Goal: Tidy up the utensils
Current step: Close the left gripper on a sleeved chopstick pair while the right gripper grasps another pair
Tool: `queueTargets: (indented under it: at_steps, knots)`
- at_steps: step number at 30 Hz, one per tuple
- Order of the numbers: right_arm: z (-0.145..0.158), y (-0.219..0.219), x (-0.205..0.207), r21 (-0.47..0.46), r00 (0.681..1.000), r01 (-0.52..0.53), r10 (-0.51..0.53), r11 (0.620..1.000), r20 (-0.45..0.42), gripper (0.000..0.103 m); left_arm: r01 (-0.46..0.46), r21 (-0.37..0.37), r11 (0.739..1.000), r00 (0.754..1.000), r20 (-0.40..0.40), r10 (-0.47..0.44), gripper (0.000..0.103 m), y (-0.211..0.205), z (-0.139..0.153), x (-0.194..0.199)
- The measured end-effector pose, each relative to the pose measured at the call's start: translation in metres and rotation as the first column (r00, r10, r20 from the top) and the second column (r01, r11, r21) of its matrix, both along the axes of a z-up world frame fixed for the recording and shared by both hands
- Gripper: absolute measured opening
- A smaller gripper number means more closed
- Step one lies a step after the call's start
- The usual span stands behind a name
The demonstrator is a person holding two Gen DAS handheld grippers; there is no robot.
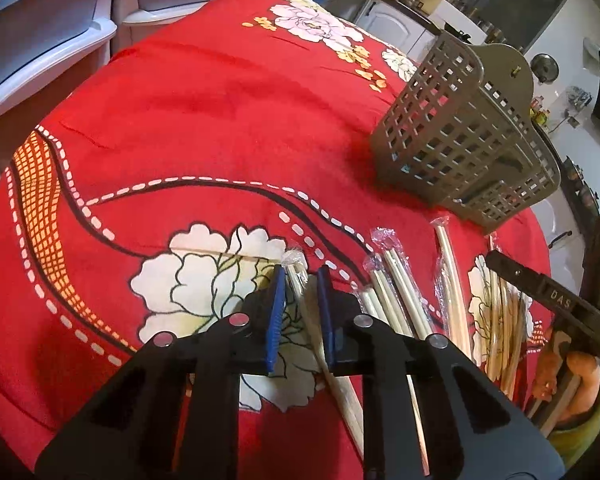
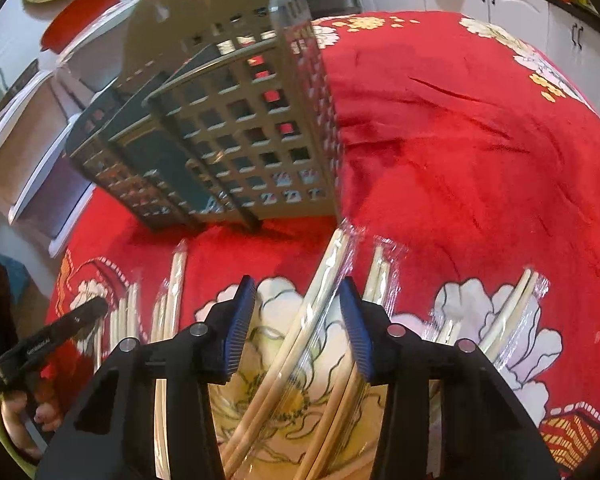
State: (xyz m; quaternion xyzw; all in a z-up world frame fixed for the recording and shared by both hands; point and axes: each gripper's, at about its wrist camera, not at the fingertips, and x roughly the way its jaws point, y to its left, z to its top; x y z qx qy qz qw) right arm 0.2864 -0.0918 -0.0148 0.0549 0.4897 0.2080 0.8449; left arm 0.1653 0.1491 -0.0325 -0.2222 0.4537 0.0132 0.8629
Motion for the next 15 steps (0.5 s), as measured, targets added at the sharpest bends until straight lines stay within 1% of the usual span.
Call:
queueTargets:
  at_steps: [5,7,9,12,15]
  knots:
    - [-0.002,0.002,0.014,-0.024,0.999,0.036,-0.036,0.999,-0.012,0.041,0.009,0.006,1.0,1.0,-0.001,-0.009,0.009,0.0,0.001,0.004]
    - [-0.003,0.002,0.018,-0.034,0.999,0.048,-0.048,0.998,-0.008,0.038,0.01,0.01,1.0,1.0,-0.002,-0.01,0.008,0.0,0.001,0.006]
    - [-0.005,0.002,0.022,-0.049,0.998,0.059,-0.059,0.997,-0.002,0.032,0.015,0.013,1.0,1.0,0.0,-0.015,0.007,0.0,0.001,0.006]
    - [-0.007,0.001,0.026,-0.078,0.997,0.077,-0.076,0.994,0.018,0.018,0.018,0.016,1.0,1.0,0.002,-0.018,0.005,-0.001,0.002,0.008]
    - [-0.009,-0.003,0.025,-0.077,0.997,0.077,-0.075,0.994,0.026,0.015,0.025,0.015,1.0,1.0,0.006,-0.025,0.004,-0.001,0.004,0.009]
